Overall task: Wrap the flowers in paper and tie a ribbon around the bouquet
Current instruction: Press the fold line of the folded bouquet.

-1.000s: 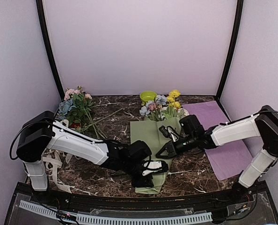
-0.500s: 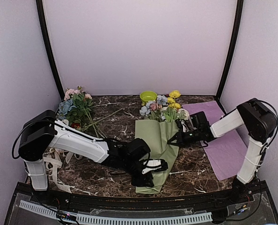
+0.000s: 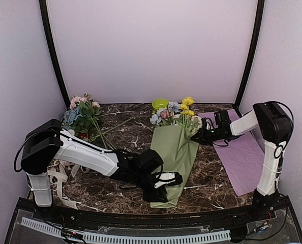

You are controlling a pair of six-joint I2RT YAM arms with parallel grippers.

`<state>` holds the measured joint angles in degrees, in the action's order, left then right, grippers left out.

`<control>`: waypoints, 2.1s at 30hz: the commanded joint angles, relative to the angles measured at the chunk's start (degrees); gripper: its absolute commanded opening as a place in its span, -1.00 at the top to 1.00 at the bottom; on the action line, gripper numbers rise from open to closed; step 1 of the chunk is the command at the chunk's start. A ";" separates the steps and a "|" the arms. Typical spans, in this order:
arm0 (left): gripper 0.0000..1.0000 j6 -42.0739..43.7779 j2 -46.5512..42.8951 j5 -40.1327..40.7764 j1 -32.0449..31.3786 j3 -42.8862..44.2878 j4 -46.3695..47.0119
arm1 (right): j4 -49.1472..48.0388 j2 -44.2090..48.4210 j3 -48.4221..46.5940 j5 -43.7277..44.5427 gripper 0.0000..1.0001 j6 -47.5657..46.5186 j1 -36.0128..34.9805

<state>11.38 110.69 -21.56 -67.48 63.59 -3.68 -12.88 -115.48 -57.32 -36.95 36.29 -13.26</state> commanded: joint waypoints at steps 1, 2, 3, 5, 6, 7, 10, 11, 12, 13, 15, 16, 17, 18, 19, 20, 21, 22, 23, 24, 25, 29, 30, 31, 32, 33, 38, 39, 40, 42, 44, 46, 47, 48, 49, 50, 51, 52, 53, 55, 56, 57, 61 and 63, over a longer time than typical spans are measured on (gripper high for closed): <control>0.28 0.49 1.27 -1.72 -0.05 -0.57 -3.92 | 6.69 -0.12 -6.86 9.29 1.00 -3.43 1.57; 0.28 0.49 1.28 -1.79 0.02 -0.48 -3.95 | 7.86 0.55 -7.80 9.08 1.00 -3.99 1.43; 0.28 0.49 1.28 -1.81 0.07 -0.49 -3.95 | 8.86 1.40 -8.27 8.91 1.00 -4.65 1.35; 0.28 0.49 1.30 -1.77 0.09 -0.49 -3.85 | 11.97 4.06 -8.33 10.07 1.00 -6.57 0.46; 0.27 0.44 1.28 -1.69 0.12 -0.49 -3.73 | 14.07 6.61 -8.33 11.22 1.00 -8.29 -0.30; 0.27 0.41 1.23 -1.59 0.08 -0.53 -3.53 | 15.57 8.82 -8.29 12.14 1.00 -9.48 -1.24; 0.27 0.55 1.10 -1.46 0.07 -0.51 -3.08 | 19.40 15.86 -6.46 15.15 0.96 -11.81 -4.82; 0.27 0.54 1.06 -1.46 0.14 -0.49 -2.86 | 20.52 18.20 -4.69 16.13 0.95 -12.10 -6.40; 0.27 0.48 1.02 -1.45 0.08 -0.37 -2.69 | 21.50 20.57 -3.64 17.15 0.95 -12.17 -8.01; 0.27 0.44 1.02 -1.32 0.07 -0.40 -2.54 | 22.22 22.64 -2.01 17.51 0.94 -12.11 -10.19; 0.27 0.24 0.86 -1.47 0.07 -0.51 -2.07 | 22.93 26.66 2.34 14.78 0.94 -11.71 -14.92; 0.26 0.16 0.70 -1.50 0.09 -0.73 -1.85 | 22.34 28.22 4.91 13.19 0.94 -10.42 -16.91; 0.27 0.00 0.60 -1.52 0.07 -0.97 -1.44 | 21.55 29.73 7.46 12.08 0.94 -8.81 -18.83; 0.27 -0.17 0.44 -1.63 0.07 -1.15 -1.16 | 21.28 31.11 9.42 11.64 0.94 -7.62 -20.56; 0.27 -0.36 0.40 -1.74 0.07 -1.38 -0.87 | 21.25 32.78 11.32 11.67 0.94 -6.45 -22.35; 0.27 -0.62 0.32 -1.77 0.10 -1.65 -0.53 | 20.57 35.04 13.24 11.44 0.94 -4.77 -23.91; 0.26 -0.79 0.19 -1.84 0.12 -1.81 -0.21 | 18.91 36.49 15.39 10.35 0.94 -3.02 -25.19; 0.27 -1.04 0.08 -1.95 0.09 -2.14 0.23 | 16.68 37.72 17.80 8.83 0.94 -0.65 -26.30; 0.26 -1.27 -0.01 -1.94 0.07 -2.35 0.72 | 13.68 38.43 20.31 6.95 0.94 1.53 -27.28; 0.26 -1.41 -0.12 -2.07 0.07 -2.46 1.09 | 10.84 38.78 22.68 5.63 0.94 3.58 -28.57; 0.26 -1.58 -0.20 -2.09 0.09 -2.48 1.25 | 8.67 38.83 24.51 5.18 0.94 5.18 -30.05; 0.25 -2.03 -0.30 -2.19 0.07 -2.68 2.19 | 2.45 36.09 28.72 5.22 0.96 8.22 -35.05; 0.25 -2.12 -0.30 -2.17 0.09 -2.69 2.38 | 1.34 35.19 28.98 5.32 0.96 8.65 -35.83; 0.26 -2.18 -0.30 -2.14 0.07 -2.74 2.51 | 0.37 34.36 29.08 5.37 0.97 9.03 -36.52; 0.26 -2.23 -0.30 -2.16 0.08 -2.72 2.54 | -0.18 33.42 29.05 5.34 0.97 9.13 -37.28; 0.26 -2.31 -0.38 -2.03 0.07 -2.77 2.52 | -0.01 32.56 28.92 5.66 0.97 9.03 -37.77; 0.24 -2.39 -2.18 -1.80 0.07 -3.48 3.91 | 5.38 29.22 30.30 9.84 1.00 8.33 -38.45; 0.20 -2.81 -3.09 -2.19 0.07 -3.85 4.58 | 7.41 29.18 30.64 10.92 1.00 8.20 -38.43; 0.17 -3.18 -4.13 -2.58 0.14 -4.32 5.63 | 8.70 29.32 30.97 11.82 1.00 8.07 -38.42; 0.06 -4.33 -6.89 -3.80 0.49 -5.75 8.27 | 9.94 29.96 31.35 12.78 1.00 7.79 -38.42; -0.01 -7.55 -9.94 -5.75 2.15 -7.89 12.18 | 10.13 30.37 31.27 12.69 1.00 7.61 -38.42; -0.03 -12.84 -12.06 -7.82 5.73 -9.94 16.37 | 11.08 30.49 30.46 12.63 1.00 6.98 -38.42; -0.03 -15.84 -12.90 -7.70 7.62 -10.97 18.11 | 11.92 30.61 29.96 12.95 1.00 6.49 -38.42; -0.03 -19.08 -13.59 -6.57 9.78 -11.84 19.47 | 12.67 30.84 29.43 13.33 1.00 6.12 -38.42; -0.03 -21.63 -14.24 -4.39 11.73 -12.77 20.32 | 13.08 31.03 29.19 13.45 0.99 5.81 -38.42; -0.03 -24.02 -14.67 -2.60 13.32 -13.35 20.73 | 13.45 31.35 28.85 13.55 0.99 5.62 -38.42; -0.04 -25.44 -14.80 -0.74 14.53 -13.55 20.29 | 13.77 31.51 28.53 13.66 0.99 5.44 -38.42; -0.05 -26.34 -14.76 1.49 15.20 -13.58 19.77 | 13.98 31.56 28.39 13.78 0.99 5.39 -38.42; -0.06 -26.84 -14.37 3.49 15.50 -13.41 19.12 | 14.20 31.48 28.20 13.82 0.99 5.33 -38.42; -0.05 -26.73 -13.15 3.82 15.54 -12.47 18.38 | 14.33 31.22 27.80 13.69 0.98 5.30 -38.46; -0.05 -26.82 -12.58 3.25 15.54 -11.98 18.44 | 14.30 31.20 27.62 13.66 0.98 5.37 -38.54; -0.04 -27.07 -12.18 2.11 15.54 -11.77 18.92 | 14.36 31.24 27.35 13.72 0.97 5.34 -38.51; -0.06 -28.12 -13.50 -7.30 15.54 -16.15 29.59 | 14.77 31.54 25.88 13.91 0.97 5.25 -38.60; -0.09 -29.05 -15.10 -12.53 15.54 -19.75 37.46 | 15.27 31.44 25.35 14.23 0.97 5.08 -38.60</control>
<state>-15.00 98.50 -23.83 -51.66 49.36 19.84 0.67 -84.53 -30.13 -25.32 42.26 -51.40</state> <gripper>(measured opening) 0.531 0.016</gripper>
